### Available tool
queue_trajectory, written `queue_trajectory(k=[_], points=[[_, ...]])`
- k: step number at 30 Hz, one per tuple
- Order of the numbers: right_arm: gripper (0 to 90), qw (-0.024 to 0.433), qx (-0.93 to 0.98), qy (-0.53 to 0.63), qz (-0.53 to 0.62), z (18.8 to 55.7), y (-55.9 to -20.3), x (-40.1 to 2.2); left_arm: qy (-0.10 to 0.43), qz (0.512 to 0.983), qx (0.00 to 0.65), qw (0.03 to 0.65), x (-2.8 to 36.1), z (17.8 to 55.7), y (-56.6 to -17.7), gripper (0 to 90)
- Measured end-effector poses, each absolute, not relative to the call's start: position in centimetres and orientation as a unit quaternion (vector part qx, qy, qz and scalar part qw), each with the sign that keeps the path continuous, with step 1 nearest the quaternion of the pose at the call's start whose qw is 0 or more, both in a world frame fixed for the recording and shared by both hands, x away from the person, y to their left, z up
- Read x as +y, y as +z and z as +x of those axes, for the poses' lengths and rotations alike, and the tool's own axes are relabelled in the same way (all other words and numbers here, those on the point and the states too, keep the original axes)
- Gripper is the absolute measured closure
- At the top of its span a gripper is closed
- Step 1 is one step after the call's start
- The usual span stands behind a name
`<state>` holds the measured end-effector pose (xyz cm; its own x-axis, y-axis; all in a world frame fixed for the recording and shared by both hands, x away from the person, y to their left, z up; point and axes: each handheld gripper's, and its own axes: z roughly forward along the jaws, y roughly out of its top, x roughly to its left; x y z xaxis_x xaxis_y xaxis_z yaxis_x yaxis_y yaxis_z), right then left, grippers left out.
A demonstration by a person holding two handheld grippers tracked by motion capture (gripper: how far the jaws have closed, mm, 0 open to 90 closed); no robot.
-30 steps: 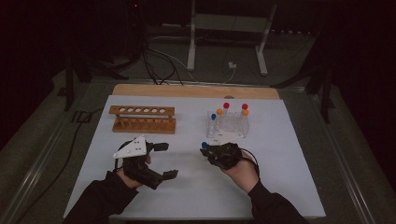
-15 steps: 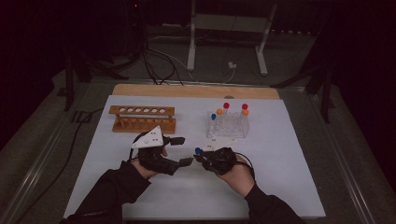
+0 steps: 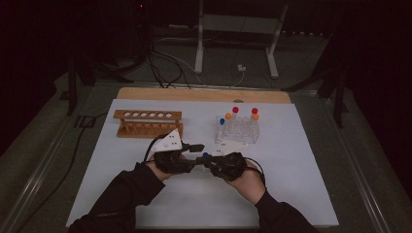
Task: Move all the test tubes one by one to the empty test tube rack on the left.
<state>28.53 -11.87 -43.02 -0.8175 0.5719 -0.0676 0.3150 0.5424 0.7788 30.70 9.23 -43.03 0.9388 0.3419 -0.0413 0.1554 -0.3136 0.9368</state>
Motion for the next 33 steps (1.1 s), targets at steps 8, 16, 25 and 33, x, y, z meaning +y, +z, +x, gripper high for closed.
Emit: queue_trajectory(k=[8, 16, 25, 33], points=[[77.0, 0.163, 0.861, 0.407, 0.258, 28.6, -42.8, -11.9, 0.079, 0.809, 0.146, 0.564, 8.8, 31.1, -43.1, 72.6], [66.6, 0.160, 0.849, 0.426, 0.269, 28.7, -42.7, -12.4, 0.113, 0.807, 0.141, 0.562, 9.2, 31.3, -42.5, 77.6], [31.3, 0.166, 0.819, 0.459, 0.301, 29.1, -42.4, -14.3, 0.145, 0.791, 0.173, 0.569, 11.8, 33.1, -40.6, 77.6], [13.0, 0.168, 0.807, 0.477, 0.304, 29.2, -42.5, -15.2, 0.181, 0.776, 0.206, 0.567, 14.3, 35.3, -39.1, 77.6]])
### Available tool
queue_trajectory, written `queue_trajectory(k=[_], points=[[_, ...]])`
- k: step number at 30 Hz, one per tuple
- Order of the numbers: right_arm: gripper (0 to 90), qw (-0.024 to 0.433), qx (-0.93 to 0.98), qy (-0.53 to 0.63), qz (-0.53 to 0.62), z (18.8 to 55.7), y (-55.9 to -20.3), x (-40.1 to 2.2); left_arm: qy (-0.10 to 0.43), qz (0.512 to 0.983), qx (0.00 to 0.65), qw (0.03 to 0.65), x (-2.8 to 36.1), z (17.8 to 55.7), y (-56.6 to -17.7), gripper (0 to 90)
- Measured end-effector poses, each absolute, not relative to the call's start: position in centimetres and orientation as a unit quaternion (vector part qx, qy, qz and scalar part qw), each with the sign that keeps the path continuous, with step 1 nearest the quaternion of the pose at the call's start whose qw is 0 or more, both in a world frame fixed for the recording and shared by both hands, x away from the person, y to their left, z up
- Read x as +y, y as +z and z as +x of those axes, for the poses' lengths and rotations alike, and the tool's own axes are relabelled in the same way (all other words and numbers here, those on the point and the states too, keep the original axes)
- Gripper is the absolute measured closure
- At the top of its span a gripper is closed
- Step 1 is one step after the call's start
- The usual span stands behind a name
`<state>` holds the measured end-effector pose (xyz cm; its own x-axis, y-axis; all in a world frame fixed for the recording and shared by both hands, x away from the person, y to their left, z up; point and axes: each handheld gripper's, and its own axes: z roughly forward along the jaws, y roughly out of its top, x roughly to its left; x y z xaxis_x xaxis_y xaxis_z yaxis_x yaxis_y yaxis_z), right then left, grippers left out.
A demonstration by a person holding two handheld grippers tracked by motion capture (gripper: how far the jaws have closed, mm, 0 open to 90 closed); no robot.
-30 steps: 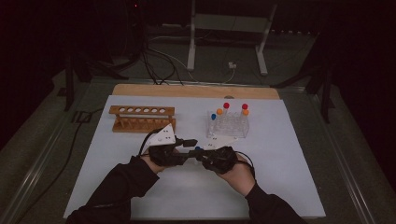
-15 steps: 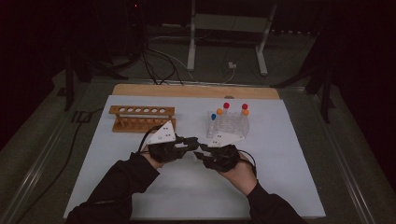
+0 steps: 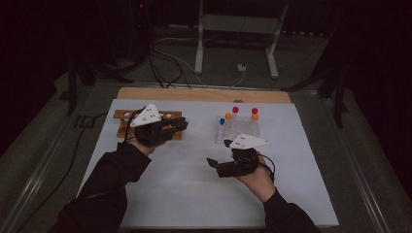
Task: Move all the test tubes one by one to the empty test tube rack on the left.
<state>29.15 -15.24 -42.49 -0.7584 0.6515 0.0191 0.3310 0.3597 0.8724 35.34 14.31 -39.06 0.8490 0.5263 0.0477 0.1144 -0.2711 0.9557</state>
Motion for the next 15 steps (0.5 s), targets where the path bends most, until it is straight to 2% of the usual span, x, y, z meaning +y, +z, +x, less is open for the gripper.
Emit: queue_trajectory(k=[2, 5, 15], points=[[6.9, 0.171, 0.807, 0.479, 0.301, 29.1, -42.5, -15.3, 0.192, 0.768, 0.219, 0.570, 15.1, 36.3, -38.5, 77.5], [2.7, 0.162, 0.808, 0.483, 0.296, 29.2, -42.4, -15.5, 0.200, 0.763, 0.225, 0.571, 15.6, 36.9, -38.2, 77.6], [0.0, 0.167, 0.804, 0.490, 0.293, 29.1, -42.2, -15.7, 0.224, 0.754, 0.257, 0.561, 17.1, 39.9, -37.9, 77.5]])
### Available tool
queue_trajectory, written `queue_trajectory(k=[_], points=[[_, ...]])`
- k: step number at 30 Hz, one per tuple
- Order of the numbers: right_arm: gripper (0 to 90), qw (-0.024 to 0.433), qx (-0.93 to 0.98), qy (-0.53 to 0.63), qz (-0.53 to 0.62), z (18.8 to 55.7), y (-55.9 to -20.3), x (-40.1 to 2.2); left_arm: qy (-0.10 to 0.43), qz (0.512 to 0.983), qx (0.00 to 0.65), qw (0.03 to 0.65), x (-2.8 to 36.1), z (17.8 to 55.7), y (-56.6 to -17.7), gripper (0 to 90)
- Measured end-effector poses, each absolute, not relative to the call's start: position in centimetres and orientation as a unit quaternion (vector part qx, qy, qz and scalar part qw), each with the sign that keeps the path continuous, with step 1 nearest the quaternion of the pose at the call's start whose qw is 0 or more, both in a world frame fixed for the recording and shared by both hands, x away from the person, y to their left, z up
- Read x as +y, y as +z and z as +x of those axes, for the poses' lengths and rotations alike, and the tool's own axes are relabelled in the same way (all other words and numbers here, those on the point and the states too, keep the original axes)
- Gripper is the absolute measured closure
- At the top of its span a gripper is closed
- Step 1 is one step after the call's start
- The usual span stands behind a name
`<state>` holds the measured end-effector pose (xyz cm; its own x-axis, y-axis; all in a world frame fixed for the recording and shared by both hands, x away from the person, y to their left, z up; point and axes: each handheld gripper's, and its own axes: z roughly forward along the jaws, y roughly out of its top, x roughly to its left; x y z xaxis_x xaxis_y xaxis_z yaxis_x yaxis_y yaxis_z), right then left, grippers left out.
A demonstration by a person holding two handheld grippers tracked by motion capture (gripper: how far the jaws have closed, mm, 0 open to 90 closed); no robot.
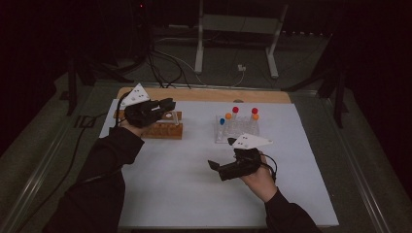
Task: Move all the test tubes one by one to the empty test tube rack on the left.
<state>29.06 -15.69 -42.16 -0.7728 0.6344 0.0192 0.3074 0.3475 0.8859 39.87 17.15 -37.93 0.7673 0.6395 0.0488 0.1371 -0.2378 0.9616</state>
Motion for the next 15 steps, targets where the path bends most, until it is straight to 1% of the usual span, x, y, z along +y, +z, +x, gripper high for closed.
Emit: queue_trajectory(k=[5, 6, 15], points=[[0.0, 0.171, 0.804, 0.489, 0.292, 29.1, -42.2, -15.7, 0.229, 0.749, 0.274, 0.557, 17.7, 41.3, -38.4, 77.5], [0.0, 0.170, 0.804, 0.489, 0.292, 29.1, -42.3, -15.7, 0.238, 0.750, 0.281, 0.550, 17.8, 41.9, -38.6, 77.5], [0.0, 0.169, 0.806, 0.488, 0.290, 29.2, -42.4, -15.8, 0.252, 0.738, 0.300, 0.549, 18.6, 43.7, -39.0, 77.5]])
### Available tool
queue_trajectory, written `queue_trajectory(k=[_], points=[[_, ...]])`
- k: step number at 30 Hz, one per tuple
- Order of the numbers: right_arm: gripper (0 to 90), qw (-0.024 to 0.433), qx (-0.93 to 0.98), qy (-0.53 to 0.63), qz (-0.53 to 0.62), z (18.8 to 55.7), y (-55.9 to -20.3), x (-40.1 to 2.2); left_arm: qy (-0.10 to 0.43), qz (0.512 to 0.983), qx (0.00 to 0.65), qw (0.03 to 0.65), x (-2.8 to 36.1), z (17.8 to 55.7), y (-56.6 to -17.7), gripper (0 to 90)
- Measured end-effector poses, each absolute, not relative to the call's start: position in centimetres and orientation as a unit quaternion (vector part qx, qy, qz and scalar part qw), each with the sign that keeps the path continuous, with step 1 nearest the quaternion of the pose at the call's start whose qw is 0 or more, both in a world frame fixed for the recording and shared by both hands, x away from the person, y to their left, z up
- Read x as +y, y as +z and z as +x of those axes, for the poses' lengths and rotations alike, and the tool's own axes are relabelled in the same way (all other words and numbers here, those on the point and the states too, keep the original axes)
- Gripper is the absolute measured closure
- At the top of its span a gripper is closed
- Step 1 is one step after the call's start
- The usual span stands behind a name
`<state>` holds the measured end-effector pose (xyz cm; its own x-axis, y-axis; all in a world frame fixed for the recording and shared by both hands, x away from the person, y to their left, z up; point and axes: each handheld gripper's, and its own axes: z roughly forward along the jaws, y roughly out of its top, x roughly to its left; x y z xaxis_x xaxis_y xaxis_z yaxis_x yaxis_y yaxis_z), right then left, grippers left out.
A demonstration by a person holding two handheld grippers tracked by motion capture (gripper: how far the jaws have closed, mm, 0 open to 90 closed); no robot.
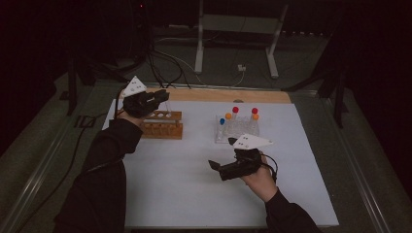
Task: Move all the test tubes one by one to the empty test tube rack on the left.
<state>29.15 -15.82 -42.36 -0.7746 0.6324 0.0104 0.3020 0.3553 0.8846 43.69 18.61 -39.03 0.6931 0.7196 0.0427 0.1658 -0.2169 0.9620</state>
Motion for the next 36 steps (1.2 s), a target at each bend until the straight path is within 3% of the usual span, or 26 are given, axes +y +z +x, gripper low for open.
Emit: queue_trajectory(k=[18, 36], points=[[0.0, 0.168, 0.806, 0.486, 0.293, 29.3, -42.6, -16.3, 0.239, 0.745, 0.334, 0.526, 18.2, 45.3, -43.9, 77.5], [0.0, 0.161, 0.812, 0.484, 0.283, 29.4, -42.8, -16.3, 0.234, 0.744, 0.341, 0.525, 17.8, 45.2, -46.4, 77.4]])
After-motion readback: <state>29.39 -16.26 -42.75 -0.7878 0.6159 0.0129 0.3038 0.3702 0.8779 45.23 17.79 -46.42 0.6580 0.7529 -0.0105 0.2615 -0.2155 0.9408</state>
